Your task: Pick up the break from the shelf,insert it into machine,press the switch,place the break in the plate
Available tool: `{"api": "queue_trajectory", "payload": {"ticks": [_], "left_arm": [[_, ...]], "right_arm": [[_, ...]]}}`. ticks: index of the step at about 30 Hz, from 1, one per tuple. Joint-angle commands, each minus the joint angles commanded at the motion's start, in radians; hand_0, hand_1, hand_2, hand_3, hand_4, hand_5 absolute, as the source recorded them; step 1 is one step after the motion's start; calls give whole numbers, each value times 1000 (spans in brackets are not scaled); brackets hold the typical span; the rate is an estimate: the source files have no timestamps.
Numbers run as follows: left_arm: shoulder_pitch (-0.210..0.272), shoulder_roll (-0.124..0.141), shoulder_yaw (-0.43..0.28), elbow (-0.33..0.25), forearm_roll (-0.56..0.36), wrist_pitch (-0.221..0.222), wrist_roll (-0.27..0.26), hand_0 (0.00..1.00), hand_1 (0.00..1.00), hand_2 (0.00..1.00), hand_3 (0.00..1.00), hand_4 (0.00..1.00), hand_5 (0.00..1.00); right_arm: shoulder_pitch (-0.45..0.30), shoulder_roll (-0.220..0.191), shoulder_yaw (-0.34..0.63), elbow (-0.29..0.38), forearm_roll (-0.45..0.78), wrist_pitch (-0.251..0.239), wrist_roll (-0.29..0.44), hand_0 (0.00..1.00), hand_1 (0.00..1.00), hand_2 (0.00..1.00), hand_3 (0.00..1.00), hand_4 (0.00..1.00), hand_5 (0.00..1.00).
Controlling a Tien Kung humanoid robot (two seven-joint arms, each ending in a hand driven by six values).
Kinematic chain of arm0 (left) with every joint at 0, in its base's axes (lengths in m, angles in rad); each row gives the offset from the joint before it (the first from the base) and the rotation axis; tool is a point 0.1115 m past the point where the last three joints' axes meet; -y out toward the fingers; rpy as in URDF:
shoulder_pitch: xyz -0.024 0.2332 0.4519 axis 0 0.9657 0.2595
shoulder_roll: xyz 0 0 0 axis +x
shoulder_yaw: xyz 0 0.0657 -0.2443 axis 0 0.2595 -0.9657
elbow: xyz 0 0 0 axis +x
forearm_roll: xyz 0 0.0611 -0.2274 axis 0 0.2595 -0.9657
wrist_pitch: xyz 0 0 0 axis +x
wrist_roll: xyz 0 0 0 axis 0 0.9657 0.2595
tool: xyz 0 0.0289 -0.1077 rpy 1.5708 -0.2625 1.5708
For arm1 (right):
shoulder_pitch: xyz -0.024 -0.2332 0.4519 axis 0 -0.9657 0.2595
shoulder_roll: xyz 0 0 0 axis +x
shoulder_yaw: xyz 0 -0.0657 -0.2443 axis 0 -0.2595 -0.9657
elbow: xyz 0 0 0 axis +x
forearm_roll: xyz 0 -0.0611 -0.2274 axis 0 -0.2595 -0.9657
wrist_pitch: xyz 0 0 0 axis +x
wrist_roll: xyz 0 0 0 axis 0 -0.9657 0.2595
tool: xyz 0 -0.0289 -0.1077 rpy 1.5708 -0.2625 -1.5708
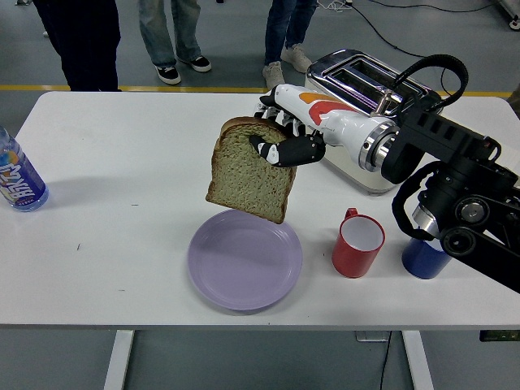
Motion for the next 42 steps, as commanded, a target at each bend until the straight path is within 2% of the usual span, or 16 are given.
{"api": "queue_trajectory", "payload": {"ticks": [27,42], "left_arm": [[2,1,-7,0,14,-2,1,332,438,584,718,590,998],[-5,2,2,0,5,-2,-1,330,436,583,717,591,998]], "right_arm": [[-35,58,-45,-3,150,-8,27,130,188,424,495,440,2],[-36,91,-56,-77,231,-11,46,128,188,424,496,440,2]]}}
